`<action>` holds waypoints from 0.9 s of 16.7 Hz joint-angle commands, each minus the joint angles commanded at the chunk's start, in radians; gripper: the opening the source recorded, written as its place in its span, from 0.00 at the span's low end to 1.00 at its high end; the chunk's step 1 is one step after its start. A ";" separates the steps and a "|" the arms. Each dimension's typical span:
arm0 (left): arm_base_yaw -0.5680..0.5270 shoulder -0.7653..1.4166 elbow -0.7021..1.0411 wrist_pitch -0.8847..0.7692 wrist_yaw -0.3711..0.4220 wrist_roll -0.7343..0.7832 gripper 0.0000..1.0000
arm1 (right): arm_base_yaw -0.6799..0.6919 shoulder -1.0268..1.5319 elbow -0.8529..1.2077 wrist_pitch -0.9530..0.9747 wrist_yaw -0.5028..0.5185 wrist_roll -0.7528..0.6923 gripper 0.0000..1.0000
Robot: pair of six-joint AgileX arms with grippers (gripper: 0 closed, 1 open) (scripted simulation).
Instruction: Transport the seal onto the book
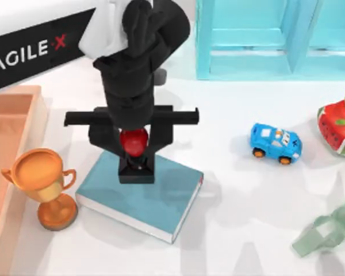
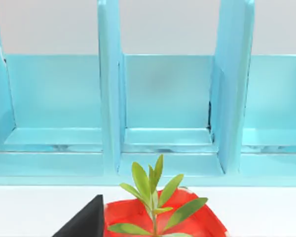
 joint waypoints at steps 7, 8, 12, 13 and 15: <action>-0.001 0.000 0.004 -0.005 0.000 -0.001 0.23 | 0.000 0.000 0.000 0.000 0.000 0.000 1.00; -0.001 0.000 0.004 -0.005 0.000 -0.001 0.30 | 0.000 0.000 0.000 0.000 0.000 0.000 1.00; -0.001 0.000 0.004 -0.005 0.000 -0.001 0.60 | 0.000 0.000 0.000 0.000 0.000 0.000 1.00; -0.001 0.000 0.004 -0.005 0.000 -0.001 0.68 | 0.000 0.000 0.000 0.000 0.000 0.000 1.00; -0.001 0.000 0.004 -0.005 0.000 -0.001 0.83 | 0.000 0.000 0.000 0.000 0.000 0.000 1.00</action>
